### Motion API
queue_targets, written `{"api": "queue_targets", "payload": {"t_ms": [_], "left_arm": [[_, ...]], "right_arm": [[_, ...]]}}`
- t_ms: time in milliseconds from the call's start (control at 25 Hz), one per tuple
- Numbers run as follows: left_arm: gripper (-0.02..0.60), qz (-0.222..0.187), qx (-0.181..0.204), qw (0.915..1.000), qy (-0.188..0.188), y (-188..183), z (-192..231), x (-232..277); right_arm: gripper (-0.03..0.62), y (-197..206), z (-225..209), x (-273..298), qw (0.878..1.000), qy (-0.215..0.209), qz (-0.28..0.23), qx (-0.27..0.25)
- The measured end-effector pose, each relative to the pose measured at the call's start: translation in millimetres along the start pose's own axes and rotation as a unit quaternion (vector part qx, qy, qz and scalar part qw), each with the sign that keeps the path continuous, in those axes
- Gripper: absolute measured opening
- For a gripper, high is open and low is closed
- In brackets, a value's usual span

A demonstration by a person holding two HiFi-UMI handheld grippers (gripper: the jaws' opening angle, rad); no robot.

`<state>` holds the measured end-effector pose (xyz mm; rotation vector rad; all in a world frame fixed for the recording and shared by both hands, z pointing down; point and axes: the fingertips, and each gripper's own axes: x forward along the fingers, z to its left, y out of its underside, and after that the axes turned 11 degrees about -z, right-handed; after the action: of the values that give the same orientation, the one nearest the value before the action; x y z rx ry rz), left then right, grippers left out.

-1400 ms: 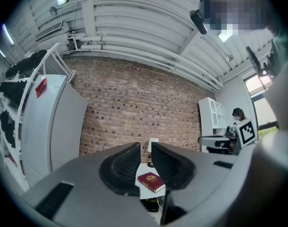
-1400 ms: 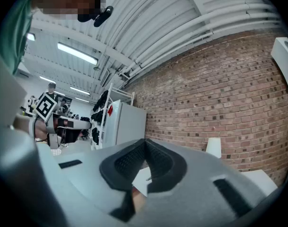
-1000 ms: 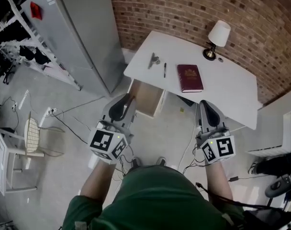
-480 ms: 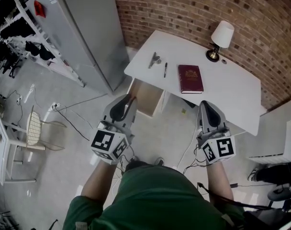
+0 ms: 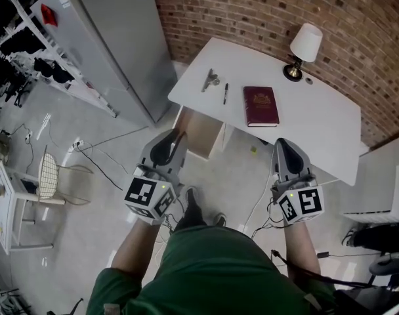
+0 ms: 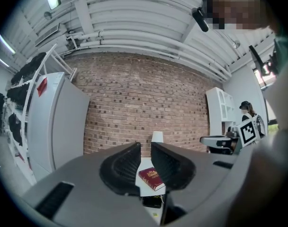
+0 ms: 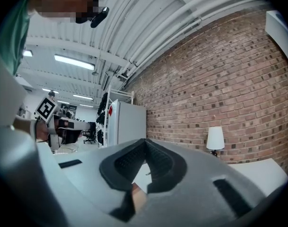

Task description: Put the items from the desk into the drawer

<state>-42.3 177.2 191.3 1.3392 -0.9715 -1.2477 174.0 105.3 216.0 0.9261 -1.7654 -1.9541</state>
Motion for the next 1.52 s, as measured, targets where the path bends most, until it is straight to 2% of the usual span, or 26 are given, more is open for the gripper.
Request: {"api": "queue_targets", "payload": {"t_ms": [520,720,1080,1320,1520], "left_arm": [[0.061,0.022,-0.031,0.9986,0.038,36.2,47.9,78.2],[0.061,0.018,-0.038,0.9964,0.074,62.4,76.5,119.9],[0.061,0.040,-0.047,0.9900,0.127,96.5,111.1,177.9],[0.063,0.079,-0.045,0.9842,0.152,141.8,130.4,208.8],[0.063,0.116,-0.040,0.9788,0.164,173.9,130.2,229.8]], "right_arm": [[0.003,31.4,-31.4,53.4,0.999,0.038,0.035,-0.012],[0.003,42.7,-46.9,83.0,0.996,0.072,0.048,-0.016],[0.003,52.8,-60.6,118.4,0.989,0.126,0.072,-0.034],[0.003,71.2,-70.6,119.8,0.981,0.166,0.096,-0.038],[0.003,81.4,-83.8,117.2,0.977,0.183,0.107,-0.032]]}}
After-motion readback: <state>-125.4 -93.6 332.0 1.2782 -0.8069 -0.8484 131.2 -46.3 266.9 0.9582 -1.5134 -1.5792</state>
